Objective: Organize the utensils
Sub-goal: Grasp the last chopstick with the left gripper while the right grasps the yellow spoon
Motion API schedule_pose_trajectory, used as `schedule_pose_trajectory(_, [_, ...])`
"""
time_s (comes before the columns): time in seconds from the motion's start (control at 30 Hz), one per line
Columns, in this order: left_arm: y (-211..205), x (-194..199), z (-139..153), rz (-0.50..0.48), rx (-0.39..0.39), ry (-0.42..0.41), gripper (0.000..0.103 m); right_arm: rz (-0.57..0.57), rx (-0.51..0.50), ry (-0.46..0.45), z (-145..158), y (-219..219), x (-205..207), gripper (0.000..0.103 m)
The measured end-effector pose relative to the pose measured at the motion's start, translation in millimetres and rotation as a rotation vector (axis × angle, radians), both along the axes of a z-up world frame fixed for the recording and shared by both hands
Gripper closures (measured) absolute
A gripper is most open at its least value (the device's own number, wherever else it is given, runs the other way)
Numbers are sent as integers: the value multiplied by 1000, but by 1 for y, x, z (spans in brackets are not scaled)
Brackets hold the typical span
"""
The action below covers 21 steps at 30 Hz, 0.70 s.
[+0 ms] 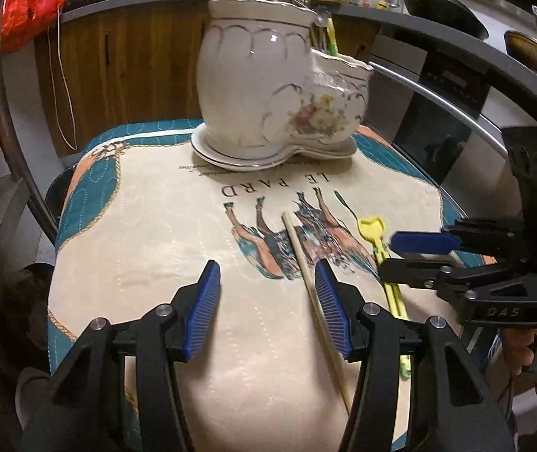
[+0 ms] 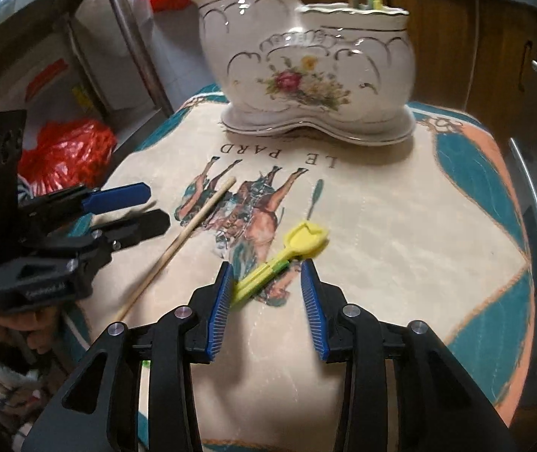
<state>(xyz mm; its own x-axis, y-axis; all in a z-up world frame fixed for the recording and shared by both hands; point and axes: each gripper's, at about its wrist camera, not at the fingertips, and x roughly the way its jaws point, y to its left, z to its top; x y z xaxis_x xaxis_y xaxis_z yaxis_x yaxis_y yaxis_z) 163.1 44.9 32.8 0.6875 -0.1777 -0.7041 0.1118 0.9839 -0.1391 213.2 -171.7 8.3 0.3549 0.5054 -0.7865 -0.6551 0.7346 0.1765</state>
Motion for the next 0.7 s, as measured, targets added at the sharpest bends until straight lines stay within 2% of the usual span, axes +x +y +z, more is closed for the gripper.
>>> schedule_pose_trajectory(0.1, [-3, -1, -1, -17, 1, 4, 51, 32, -40, -32, 0, 8, 0, 64])
schedule_pose_trajectory(0.33, [-11, 1, -5, -45, 21, 25, 51, 98, -81, -27, 1, 10, 3, 78])
schedule_pose_trajectory(0.5, [-16, 3, -8, -59, 49, 44, 51, 155, -158, -43, 2, 4, 5, 89])
schedule_pose_trajectory(0.7, [-23, 5, -9, -71, 94, 59, 51, 225, -247, -53, 3, 0, 2, 92])
